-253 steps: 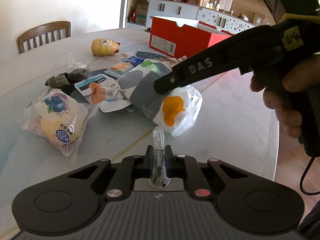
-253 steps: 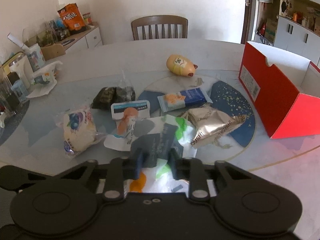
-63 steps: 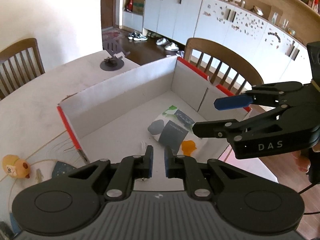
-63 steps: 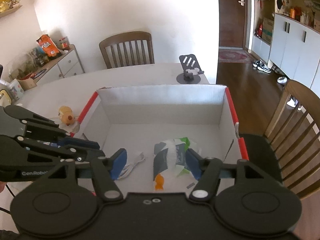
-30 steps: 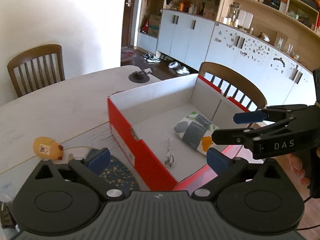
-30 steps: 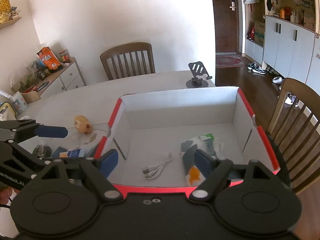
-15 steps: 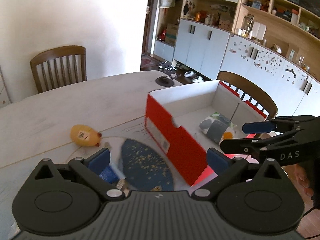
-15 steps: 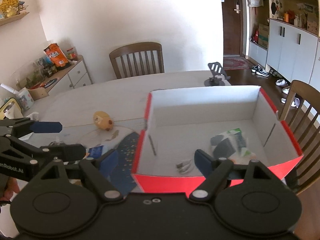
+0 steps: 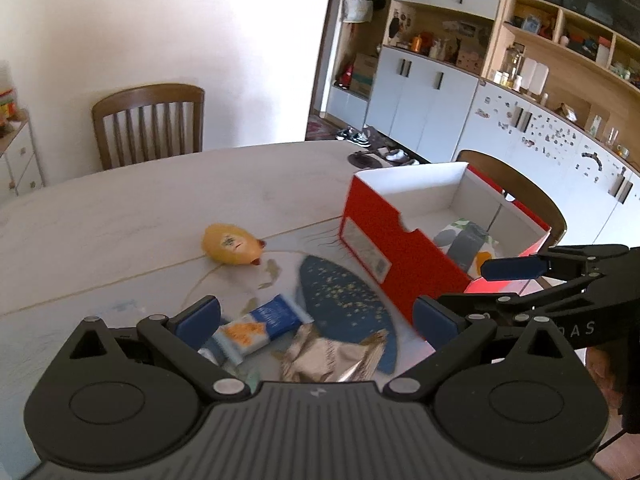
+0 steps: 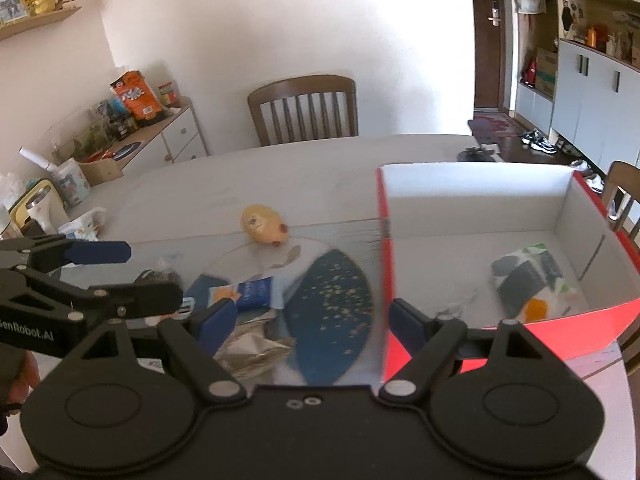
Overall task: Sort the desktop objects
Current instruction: 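Withdraw both grippers from the box back over the table items, then lower right gripper onto silver ZHOUSHI foil bag and close it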
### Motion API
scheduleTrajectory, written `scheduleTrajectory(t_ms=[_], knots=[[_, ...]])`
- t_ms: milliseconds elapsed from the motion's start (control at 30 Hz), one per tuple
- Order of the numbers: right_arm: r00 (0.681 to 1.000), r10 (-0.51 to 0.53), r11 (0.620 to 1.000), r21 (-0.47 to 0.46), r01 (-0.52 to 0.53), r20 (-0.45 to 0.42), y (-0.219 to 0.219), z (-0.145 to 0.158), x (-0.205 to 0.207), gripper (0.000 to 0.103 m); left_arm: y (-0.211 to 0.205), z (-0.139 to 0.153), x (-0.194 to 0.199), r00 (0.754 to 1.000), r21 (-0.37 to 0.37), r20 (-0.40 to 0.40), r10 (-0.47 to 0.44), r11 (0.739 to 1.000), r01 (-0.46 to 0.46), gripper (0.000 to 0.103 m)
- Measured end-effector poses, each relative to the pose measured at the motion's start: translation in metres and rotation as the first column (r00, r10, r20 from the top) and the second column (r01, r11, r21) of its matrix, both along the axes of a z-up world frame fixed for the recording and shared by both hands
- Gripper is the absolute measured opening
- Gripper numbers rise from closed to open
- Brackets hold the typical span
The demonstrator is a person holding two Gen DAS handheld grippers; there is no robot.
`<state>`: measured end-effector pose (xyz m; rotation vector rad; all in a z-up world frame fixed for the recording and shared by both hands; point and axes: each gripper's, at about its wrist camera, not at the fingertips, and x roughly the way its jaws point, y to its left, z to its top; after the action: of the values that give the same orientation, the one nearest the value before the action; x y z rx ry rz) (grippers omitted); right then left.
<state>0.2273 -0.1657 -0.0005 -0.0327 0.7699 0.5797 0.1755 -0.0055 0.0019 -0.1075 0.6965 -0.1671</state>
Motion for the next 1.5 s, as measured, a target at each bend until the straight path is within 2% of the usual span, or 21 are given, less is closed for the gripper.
scheduleTrajectory(t_ms=[533,867,1233,1500], knots=[[0.999,0.050,0.998,-0.029,-0.050,-0.006,0.053,-0.013,-0.022,0.083,0.063,-0.019,-0.032,0.996,-0.035,-0.041,0.083,0.996,-0.085,0.103],[0.998,0.055,0.995,-0.083,-0.054,0.007,0.069,-0.028,-0.021,0.083,0.099,-0.038,-0.048,0.983,0.009,-0.038,0.182,0.983,-0.181,0.103],[0.997,0.072,0.989,-0.130,-0.070,0.005,0.086,-0.043,-0.004,0.083,0.118,-0.069,-0.050,0.961,0.041,-0.124,0.248,0.969,-0.244,0.103],[0.994,0.105,0.982,-0.156,-0.105,-0.010,0.096,-0.055,0.003,0.083,0.131,-0.086,-0.047,0.927,0.022,-0.201,0.316,0.948,-0.319,0.103]])
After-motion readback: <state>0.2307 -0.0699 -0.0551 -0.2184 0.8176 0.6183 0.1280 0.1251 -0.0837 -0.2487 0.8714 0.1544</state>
